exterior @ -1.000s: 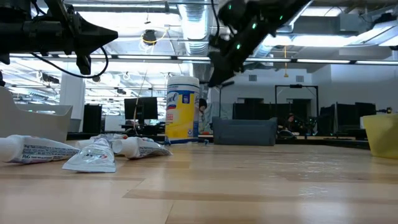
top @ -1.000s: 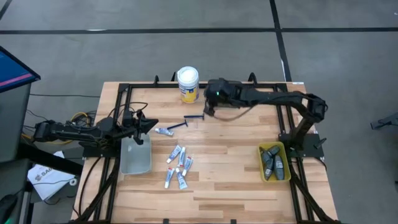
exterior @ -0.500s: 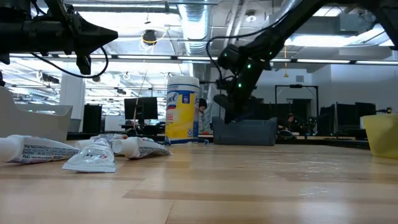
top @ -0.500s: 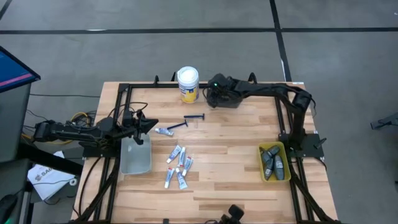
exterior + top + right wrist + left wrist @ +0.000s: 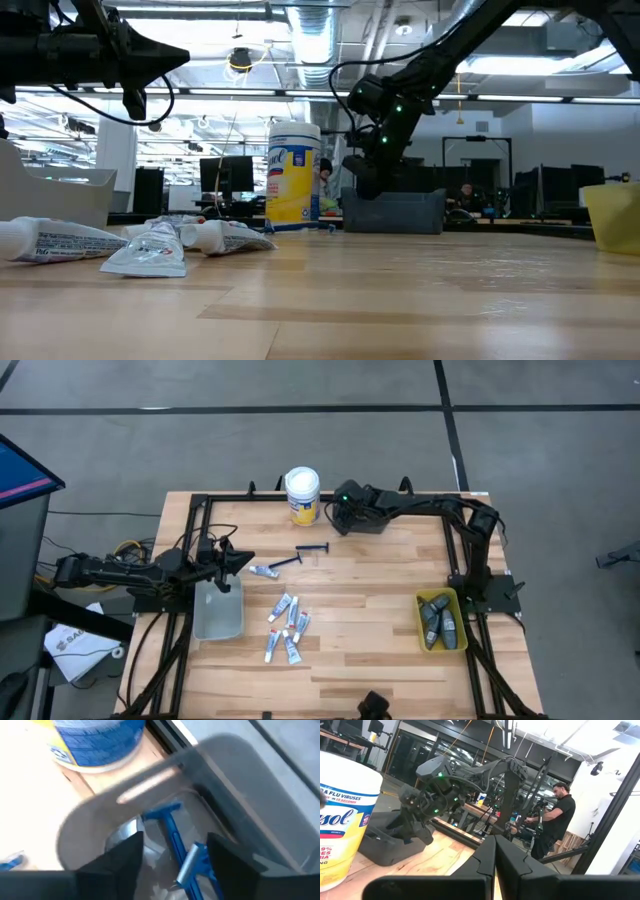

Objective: Pick & Place Travel size toiletries
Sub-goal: Put the blue razor into the black bin

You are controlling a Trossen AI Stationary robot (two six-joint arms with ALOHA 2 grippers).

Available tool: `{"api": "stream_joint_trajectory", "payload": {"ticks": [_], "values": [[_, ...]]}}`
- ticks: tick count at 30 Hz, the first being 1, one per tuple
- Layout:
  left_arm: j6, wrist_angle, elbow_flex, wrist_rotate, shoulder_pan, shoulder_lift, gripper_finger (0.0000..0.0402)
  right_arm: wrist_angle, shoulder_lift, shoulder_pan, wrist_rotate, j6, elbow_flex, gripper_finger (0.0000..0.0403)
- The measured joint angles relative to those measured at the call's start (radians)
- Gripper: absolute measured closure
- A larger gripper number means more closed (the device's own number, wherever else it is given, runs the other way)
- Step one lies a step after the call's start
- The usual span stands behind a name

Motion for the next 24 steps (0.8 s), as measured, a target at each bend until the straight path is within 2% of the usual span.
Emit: {"api": "stream_joint_trajectory", "payload": {"ticks": [3, 6, 12, 15, 20, 24], "values": [[0.0, 0.0, 0.0, 0.0, 0.0, 0.0, 0.0401, -0.008, -0.005, 0.032, 0.0, -0.034, 0.033, 0.0159], [0.0, 0.0, 0.0, 0.0, 0.0, 0.0, 0.0401, -0.017, -0.025, 0.08, -0.001, -0.083, 0.07, 0.0141], [0.0, 0.0, 0.0, 0.0, 0.0, 0.0, 0.0401, -0.019, -0.081, 0.185, -0.065, -0.269, 0.106, 0.0138], [0.0, 0.0, 0.0, 0.0, 0.0, 0.0, 0.0401, -0.017, -0.082, 0.224, -0.088, -0.303, 0.113, 0.0138], [0.0, 0.0, 0.0, 0.0, 0.0, 0.0, 0.0401, -0.017, -0.078, 0.244, -0.277, -0.388, 0.113, 0.0138], [0.0, 0.0, 0.0, 0.0, 0.0, 0.0, 0.0401, -0.007, -0.066, 0.255, -0.306, -0.417, 0.111, 0.0138]]}}
